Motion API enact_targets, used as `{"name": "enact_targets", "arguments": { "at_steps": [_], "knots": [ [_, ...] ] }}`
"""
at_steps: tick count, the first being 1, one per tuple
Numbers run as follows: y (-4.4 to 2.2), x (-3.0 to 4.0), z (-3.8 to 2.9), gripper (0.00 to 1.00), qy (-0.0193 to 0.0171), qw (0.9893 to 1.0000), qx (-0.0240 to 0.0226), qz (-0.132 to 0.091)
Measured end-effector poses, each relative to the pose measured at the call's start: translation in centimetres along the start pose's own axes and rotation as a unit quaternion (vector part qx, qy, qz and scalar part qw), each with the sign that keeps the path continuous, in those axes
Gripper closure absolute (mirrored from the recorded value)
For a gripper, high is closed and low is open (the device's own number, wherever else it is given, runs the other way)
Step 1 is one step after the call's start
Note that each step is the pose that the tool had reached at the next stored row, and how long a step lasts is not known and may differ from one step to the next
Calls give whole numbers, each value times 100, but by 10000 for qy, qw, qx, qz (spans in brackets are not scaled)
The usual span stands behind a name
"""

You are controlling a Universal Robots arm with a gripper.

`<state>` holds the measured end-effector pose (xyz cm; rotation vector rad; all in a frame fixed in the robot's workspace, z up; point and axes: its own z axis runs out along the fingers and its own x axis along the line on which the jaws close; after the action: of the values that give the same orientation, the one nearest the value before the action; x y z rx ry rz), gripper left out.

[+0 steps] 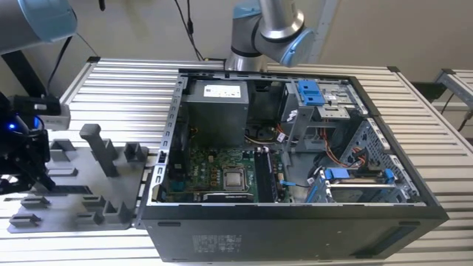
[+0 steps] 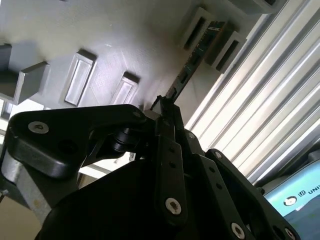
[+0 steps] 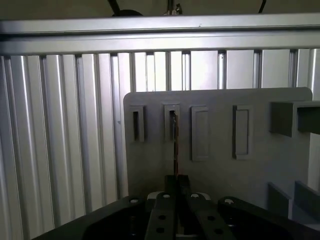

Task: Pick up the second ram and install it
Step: 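Pick up the second ram and move it above second insertion slot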

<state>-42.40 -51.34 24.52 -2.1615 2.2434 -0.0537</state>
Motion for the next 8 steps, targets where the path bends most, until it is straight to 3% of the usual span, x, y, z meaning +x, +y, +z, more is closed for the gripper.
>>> {"name": "enact_targets", "arguments": {
  "at_steps": [8],
  "knots": [
    [-3,0,-70,86,0,10000,1,0]
  ]
}}
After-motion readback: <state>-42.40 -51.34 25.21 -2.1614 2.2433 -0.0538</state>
